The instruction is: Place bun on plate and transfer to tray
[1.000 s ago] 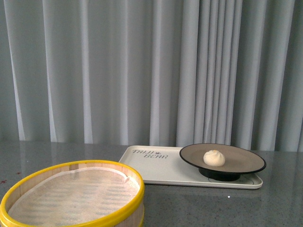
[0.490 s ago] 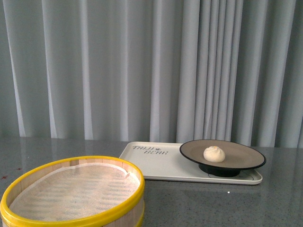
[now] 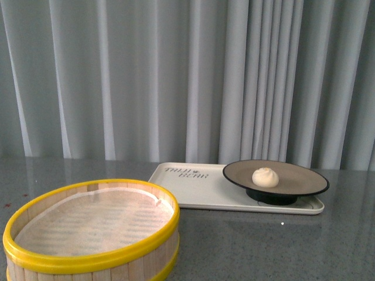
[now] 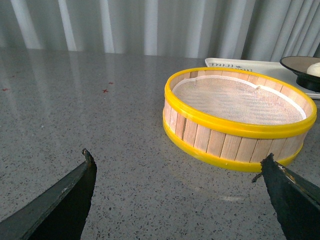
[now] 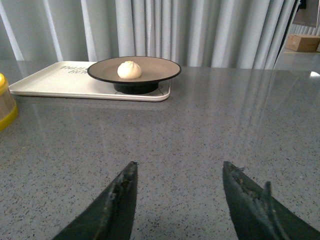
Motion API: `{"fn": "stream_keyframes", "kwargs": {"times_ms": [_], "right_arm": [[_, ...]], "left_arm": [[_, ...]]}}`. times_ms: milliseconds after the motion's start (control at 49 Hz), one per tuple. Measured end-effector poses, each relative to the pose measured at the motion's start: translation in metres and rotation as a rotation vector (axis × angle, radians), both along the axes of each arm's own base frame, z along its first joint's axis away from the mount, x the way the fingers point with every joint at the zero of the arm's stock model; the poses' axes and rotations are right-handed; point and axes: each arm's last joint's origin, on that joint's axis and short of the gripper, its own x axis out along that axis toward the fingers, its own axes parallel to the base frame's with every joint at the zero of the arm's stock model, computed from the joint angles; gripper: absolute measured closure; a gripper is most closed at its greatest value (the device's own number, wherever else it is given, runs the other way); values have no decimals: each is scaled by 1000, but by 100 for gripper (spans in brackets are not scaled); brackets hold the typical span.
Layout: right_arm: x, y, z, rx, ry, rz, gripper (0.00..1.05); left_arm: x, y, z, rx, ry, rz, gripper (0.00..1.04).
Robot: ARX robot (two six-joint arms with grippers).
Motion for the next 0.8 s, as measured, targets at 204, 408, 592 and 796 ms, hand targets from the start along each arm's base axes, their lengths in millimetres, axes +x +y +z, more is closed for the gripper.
{"fn": "stream_keyframes", "kwargs": {"times_ms": [204, 408, 592, 796], "right_arm": [[0, 0, 0, 0, 0, 0, 21], [0, 0, 0, 1, 0, 0, 9], [0, 0, 0, 1, 0, 0, 9], [0, 0, 0, 1, 0, 0, 9]], "left_arm": [[0, 0, 0, 0, 0, 0, 7], [0, 0, 0, 0, 0, 0, 7], [0, 0, 0, 0, 0, 0, 7], [0, 0, 0, 0, 0, 0, 7]]}}
